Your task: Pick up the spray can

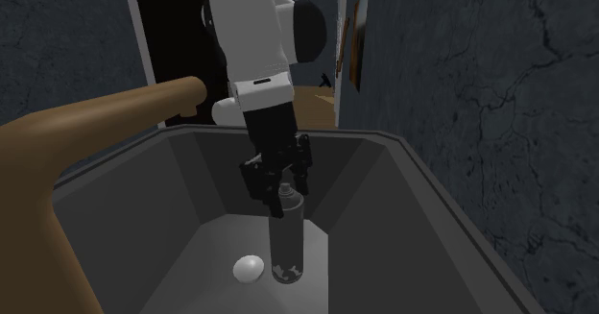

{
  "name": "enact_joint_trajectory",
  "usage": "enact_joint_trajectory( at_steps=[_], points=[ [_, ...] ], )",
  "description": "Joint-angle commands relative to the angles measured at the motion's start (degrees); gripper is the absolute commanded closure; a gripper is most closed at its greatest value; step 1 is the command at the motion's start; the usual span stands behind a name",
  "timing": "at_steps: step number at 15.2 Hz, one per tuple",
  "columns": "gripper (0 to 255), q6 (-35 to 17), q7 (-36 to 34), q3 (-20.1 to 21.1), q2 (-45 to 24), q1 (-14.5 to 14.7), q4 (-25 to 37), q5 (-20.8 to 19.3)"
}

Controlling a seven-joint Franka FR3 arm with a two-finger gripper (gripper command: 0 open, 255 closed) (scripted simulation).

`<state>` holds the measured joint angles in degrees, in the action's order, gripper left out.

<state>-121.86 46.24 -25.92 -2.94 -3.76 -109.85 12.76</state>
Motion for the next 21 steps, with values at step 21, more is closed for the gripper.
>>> enact_joint_trajectory(
  at_steps=[21],
  points=[
    [255, 11.2, -2.5, -0.2, 1.2, -0.1, 10.1, -1.8]
  ],
)
